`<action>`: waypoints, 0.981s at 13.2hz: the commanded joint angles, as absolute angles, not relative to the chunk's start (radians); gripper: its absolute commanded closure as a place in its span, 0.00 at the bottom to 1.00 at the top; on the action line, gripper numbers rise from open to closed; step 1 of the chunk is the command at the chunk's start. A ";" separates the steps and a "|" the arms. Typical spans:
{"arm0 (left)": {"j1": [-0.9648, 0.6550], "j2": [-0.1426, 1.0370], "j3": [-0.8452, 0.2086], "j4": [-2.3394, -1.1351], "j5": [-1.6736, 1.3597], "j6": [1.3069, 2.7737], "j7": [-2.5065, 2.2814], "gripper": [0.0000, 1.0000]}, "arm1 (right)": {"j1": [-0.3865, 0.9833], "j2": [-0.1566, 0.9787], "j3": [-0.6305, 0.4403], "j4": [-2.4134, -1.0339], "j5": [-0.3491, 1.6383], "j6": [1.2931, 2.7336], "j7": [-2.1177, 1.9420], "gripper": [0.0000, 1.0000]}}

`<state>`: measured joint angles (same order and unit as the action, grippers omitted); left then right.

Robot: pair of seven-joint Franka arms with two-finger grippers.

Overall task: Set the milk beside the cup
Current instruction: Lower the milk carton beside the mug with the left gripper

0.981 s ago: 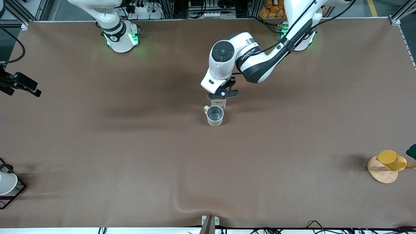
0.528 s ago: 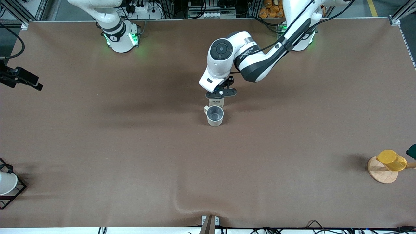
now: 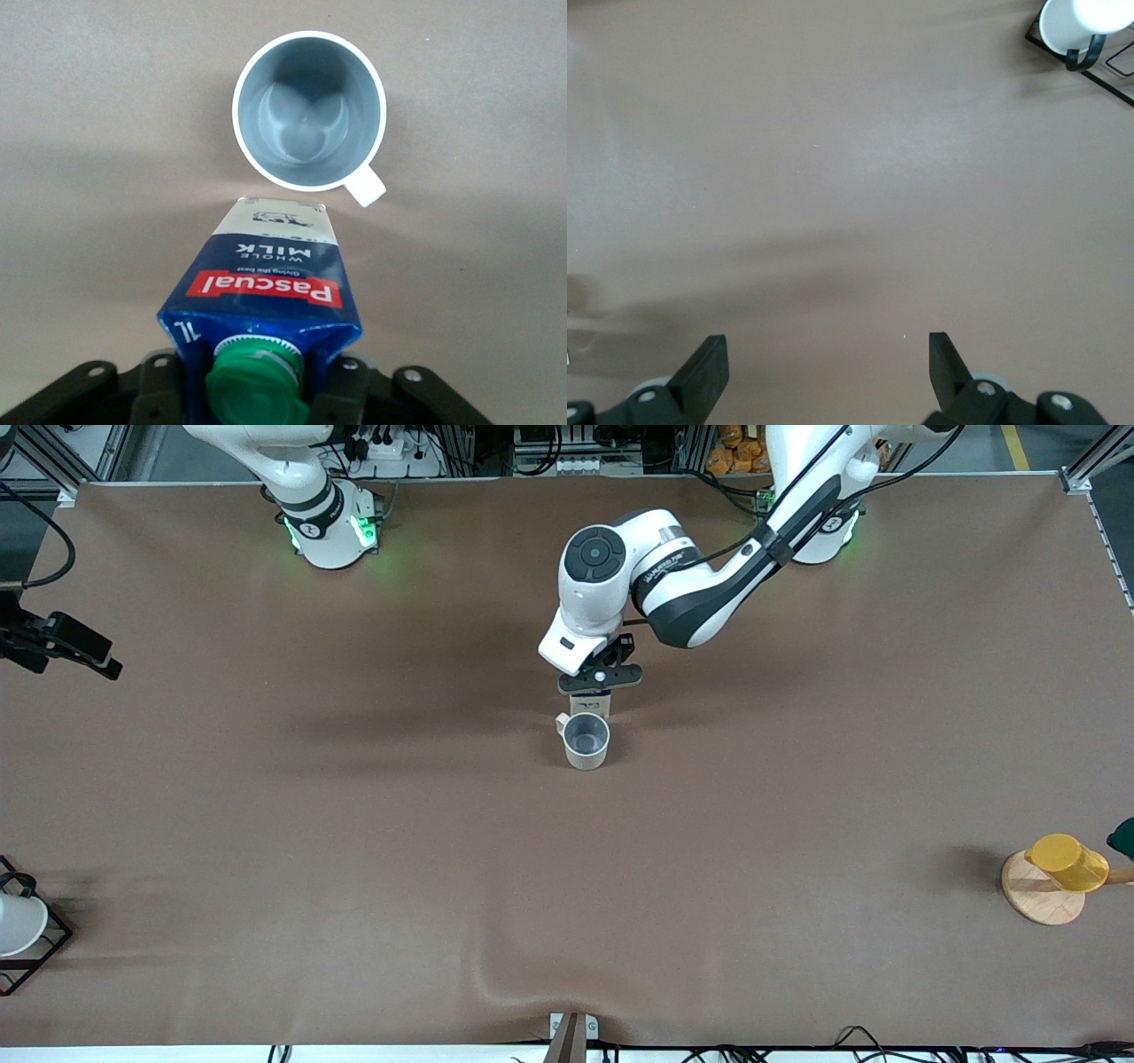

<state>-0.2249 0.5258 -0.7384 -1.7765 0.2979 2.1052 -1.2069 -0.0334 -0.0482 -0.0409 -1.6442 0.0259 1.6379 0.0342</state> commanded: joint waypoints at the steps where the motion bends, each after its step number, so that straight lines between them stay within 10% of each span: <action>1: -0.229 0.558 -0.732 -1.767 0.348 2.109 -1.232 0.17 | -0.017 -0.051 -0.044 -1.641 0.018 1.635 0.058 0.00; 3: -0.218 0.554 -0.732 -1.767 0.348 2.106 -1.223 0.00 | -0.020 -0.057 -0.048 -1.625 0.018 1.593 0.048 0.00; 13: -0.062 0.320 -0.744 -1.497 0.177 1.746 -1.152 0.00 | -0.025 -0.052 -0.058 -1.528 0.095 1.376 0.043 0.00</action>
